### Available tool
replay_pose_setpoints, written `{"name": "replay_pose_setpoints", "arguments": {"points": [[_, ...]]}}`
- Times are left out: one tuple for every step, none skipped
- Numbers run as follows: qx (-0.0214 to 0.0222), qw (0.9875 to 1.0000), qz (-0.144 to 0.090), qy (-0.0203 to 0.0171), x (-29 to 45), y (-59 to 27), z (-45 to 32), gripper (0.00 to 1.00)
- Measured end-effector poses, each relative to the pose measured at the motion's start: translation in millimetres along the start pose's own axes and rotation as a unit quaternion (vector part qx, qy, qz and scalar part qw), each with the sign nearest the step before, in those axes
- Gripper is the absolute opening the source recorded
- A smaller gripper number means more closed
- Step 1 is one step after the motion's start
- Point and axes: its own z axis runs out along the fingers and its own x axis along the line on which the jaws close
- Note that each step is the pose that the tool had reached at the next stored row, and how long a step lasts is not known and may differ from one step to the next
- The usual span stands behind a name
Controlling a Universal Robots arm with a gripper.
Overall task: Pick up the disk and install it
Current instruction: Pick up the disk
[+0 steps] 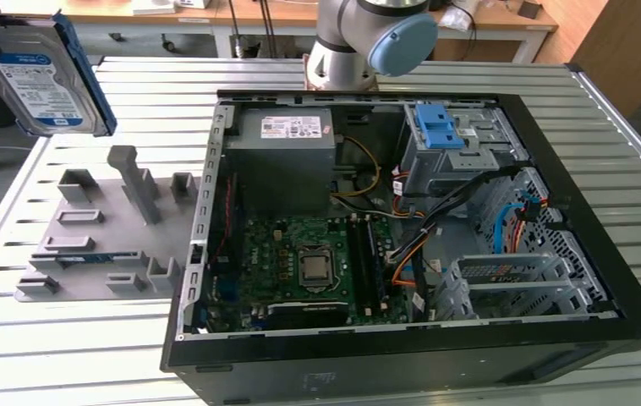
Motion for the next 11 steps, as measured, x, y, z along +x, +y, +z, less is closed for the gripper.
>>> {"name": "replay_pose_setpoints", "arguments": {"points": [[0.0, 1.0, 0.0, 0.0, 0.0, 0.0, -0.6, 0.36], [0.0, 1.0, 0.0, 0.0, 0.0, 0.0, -0.9, 0.36], [0.0001, 1.0, 0.0, 0.0, 0.0, 0.0, -1.1, 0.36], [0.0, 1.0, 0.0, 0.0, 0.0, 0.0, -1.5, 0.36], [0.0, 1.0, 0.0, 0.0, 0.0, 0.0, -1.7, 0.36], [0.0001, 1.0, 0.0, 0.0, 0.0, 0.0, -1.8, 0.36], [0.0001, 1.0, 0.0, 0.0, 0.0, 0.1, -1.9, 0.36], [0.0001, 1.0, 0.0, 0.0, 0.0, 0.0, -2.0, 0.36], [0.0, 1.0, 0.0, 0.0, 0.0, 0.0, -2.1, 0.36], [0.0, 1.0, 0.0, 0.0, 0.0, 0.0, -2.1, 0.36], [0.0, 1.0, 0.0, 0.0, 0.0, 0.1, -2.2, 0.36]]}}
